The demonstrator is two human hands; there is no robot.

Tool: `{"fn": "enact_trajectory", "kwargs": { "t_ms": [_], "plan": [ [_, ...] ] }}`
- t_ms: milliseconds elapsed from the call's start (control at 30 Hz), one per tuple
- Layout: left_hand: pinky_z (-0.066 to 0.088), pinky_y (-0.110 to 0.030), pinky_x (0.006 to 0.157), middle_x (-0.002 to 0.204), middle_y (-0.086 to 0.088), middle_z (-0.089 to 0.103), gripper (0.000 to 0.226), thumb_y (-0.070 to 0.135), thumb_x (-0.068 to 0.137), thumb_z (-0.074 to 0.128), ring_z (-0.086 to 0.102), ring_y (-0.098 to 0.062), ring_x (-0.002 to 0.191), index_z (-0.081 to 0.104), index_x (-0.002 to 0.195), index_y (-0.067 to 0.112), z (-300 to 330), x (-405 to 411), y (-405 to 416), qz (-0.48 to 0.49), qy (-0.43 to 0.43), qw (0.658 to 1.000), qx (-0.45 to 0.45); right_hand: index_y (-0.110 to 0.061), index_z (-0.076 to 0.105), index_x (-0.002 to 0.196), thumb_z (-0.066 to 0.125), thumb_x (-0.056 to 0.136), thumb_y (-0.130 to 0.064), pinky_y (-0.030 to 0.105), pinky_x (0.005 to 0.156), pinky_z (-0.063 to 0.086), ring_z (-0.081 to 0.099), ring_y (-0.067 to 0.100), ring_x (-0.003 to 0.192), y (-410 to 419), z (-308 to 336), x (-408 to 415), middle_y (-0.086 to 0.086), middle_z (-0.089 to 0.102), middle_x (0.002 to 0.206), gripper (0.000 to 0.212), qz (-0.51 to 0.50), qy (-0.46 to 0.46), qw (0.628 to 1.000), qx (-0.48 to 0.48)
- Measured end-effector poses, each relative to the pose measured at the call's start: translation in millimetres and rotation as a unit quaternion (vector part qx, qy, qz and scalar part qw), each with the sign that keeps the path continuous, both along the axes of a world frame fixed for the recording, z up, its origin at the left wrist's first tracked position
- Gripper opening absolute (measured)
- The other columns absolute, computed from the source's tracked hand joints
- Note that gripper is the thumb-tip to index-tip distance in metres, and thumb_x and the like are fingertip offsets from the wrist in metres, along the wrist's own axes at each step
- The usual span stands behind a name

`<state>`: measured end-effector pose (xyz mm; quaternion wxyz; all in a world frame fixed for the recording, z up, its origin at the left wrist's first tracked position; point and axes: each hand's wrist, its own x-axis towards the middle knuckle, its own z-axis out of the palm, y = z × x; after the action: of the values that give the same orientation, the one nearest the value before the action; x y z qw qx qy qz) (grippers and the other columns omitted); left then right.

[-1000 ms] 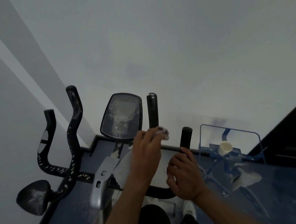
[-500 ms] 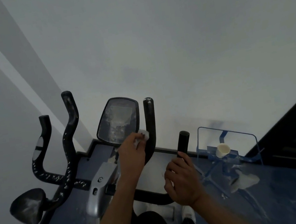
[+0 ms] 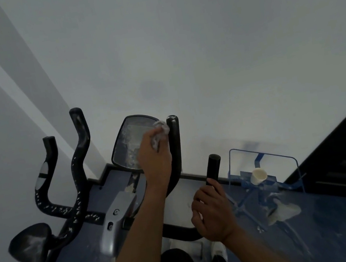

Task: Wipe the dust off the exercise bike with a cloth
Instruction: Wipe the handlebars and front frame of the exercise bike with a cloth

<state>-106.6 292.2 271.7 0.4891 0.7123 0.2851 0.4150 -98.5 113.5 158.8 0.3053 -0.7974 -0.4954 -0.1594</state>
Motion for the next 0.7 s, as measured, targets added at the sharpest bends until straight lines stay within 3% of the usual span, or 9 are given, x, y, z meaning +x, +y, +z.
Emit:
{"fn": "enact_trajectory", "kwargs": {
  "t_ms": [67,167,300,367,500,600,700],
  "plan": [
    [0.041,-0.003,0.073,0.088,0.014,0.062,0.013,0.011,0.098,0.064,0.06,0.005,0.084,0.065,0.103,0.023,-5,-1,0,-0.03,0.027,0.999,-0.003,-0.014,0.06,0.065,0.059,0.077,-0.018,0.043,0.111,0.033,0.054,0.022,0.076,0,0,0,0.0,0.056,0.074,0.013,0.004,-0.002,1.0,-0.001],
    [0.04,0.0,0.08,0.097,0.015,0.064,0.015,0.011,0.098,0.065,0.066,-0.013,0.102,0.066,0.103,0.025,-25,-14,4,-0.047,0.072,0.996,0.009,-0.014,0.06,0.064,0.06,0.076,-0.018,0.044,0.111,0.034,0.054,0.022,0.077,0,1,1,0.0,0.055,0.074,0.012,0.005,-0.006,1.0,-0.005],
    [0.046,-0.007,0.089,0.11,0.017,0.069,0.021,0.024,0.1,0.066,0.064,0.004,0.105,0.068,0.12,0.023,-3,-10,-2,0.007,-0.006,0.999,0.033,-0.014,0.058,0.064,0.058,0.077,-0.018,0.048,0.108,0.037,0.053,0.021,0.077,0,-2,1,0.0,0.055,0.074,0.013,0.003,-0.008,1.0,0.01],
    [0.046,-0.008,0.087,0.108,0.013,0.067,0.022,0.019,0.099,0.067,0.062,0.006,0.102,0.068,0.121,0.021,5,-3,-8,0.003,-0.018,0.997,0.074,-0.014,0.058,0.065,0.058,0.078,-0.018,0.05,0.106,0.039,0.053,0.021,0.077,0,-2,1,0.0,0.055,0.075,0.013,0.004,-0.009,1.0,0.012],
    [0.038,-0.01,0.068,0.083,-0.001,0.061,0.009,0.021,0.1,0.064,0.054,0.005,0.077,0.062,0.094,0.027,-12,-5,-4,-0.019,0.041,0.995,0.085,-0.014,0.059,0.065,0.058,0.078,-0.018,0.049,0.108,0.039,0.053,0.021,0.077,0,-2,0,0.0,0.056,0.074,0.014,-0.004,-0.01,1.0,0.01],
    [0.04,-0.008,0.069,0.082,-0.001,0.063,0.015,0.029,0.099,0.067,0.056,-0.001,0.077,0.072,0.095,0.016,-4,-7,0,-0.003,0.033,0.994,0.1,-0.013,0.06,0.065,0.058,0.077,-0.017,0.048,0.11,0.036,0.053,0.021,0.077,0,-2,0,0.0,0.056,0.074,0.014,-0.001,-0.011,1.0,0.013],
    [0.045,-0.011,0.072,0.088,0.001,0.058,0.011,0.019,0.098,0.07,0.055,-0.005,0.077,0.074,0.099,0.009,15,2,-5,-0.002,-0.01,0.99,0.142,-0.013,0.059,0.064,0.058,0.078,-0.016,0.046,0.111,0.035,0.054,0.022,0.076,0,-3,0,0.001,0.057,0.075,0.014,-0.001,-0.009,1.0,0.015]
  ]
}}
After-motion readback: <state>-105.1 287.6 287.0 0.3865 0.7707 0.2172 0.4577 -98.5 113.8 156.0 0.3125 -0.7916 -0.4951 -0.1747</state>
